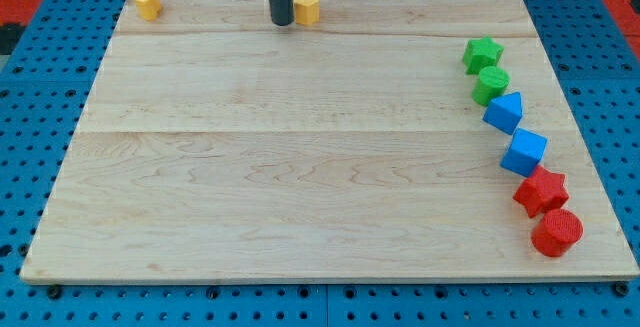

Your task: Point at the red circle

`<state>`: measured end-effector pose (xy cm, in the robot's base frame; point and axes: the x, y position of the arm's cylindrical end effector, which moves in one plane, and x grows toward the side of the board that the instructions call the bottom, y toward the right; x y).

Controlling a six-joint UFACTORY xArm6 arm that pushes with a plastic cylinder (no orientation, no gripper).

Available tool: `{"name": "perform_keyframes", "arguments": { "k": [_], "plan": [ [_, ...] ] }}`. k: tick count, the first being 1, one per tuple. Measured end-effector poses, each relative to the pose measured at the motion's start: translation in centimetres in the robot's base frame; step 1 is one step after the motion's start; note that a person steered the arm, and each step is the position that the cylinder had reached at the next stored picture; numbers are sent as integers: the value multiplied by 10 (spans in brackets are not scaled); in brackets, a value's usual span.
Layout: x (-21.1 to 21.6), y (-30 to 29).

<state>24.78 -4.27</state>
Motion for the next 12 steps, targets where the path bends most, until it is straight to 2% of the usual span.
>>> {"name": "perform_keyframes", "arguments": {
  "k": [1, 2, 3, 4, 7, 9, 10, 11, 12],
  "plan": [
    [-9, 36],
    [-11, 40],
    [17, 51],
    [26, 86],
    [26, 93],
    [26, 129],
    [43, 125],
    [57, 94],
    [139, 70]
  ]
}}
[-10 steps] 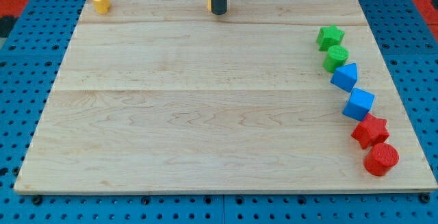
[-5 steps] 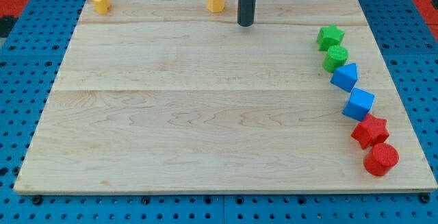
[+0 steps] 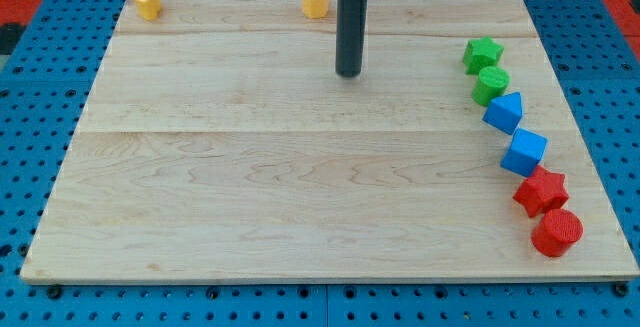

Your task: Point at the red circle

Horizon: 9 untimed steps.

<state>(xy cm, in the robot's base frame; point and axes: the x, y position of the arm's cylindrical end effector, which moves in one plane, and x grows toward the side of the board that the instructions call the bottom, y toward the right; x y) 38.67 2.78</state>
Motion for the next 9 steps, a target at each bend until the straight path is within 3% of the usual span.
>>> {"name": "perform_keyframes", "arguments": {
  "k": [1, 2, 3, 4, 5, 6, 7, 8, 9],
  "plan": [
    [91, 13],
    [81, -10],
    [-38, -9],
    [-152, 29],
    [-194, 107],
    [-169, 268],
    [-144, 317],
    [-136, 318],
    [-52, 317]
  ]
}}
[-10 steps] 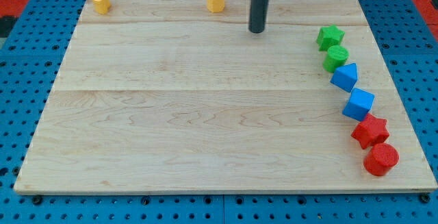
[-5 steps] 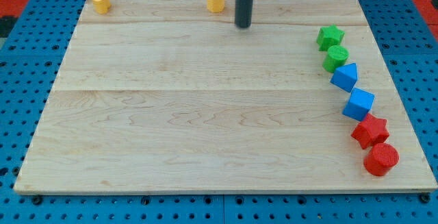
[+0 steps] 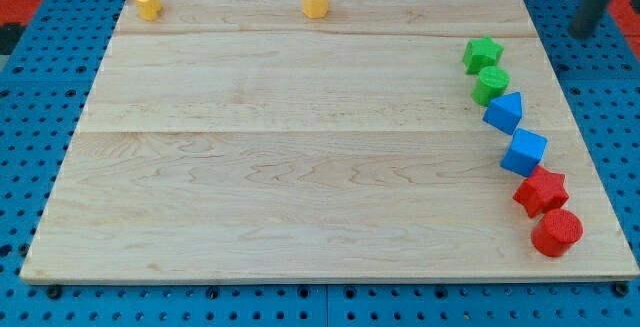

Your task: Point at the red circle

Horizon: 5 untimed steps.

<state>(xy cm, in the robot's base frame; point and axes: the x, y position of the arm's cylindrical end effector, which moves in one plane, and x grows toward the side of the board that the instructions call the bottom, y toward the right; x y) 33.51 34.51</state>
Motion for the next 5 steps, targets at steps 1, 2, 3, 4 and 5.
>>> {"name": "perform_keyframes", "arguments": {
  "k": [1, 2, 3, 4, 5],
  "plan": [
    [120, -10],
    [218, -13],
    [240, -32],
    [240, -70],
    [247, -96]
  ]
}}
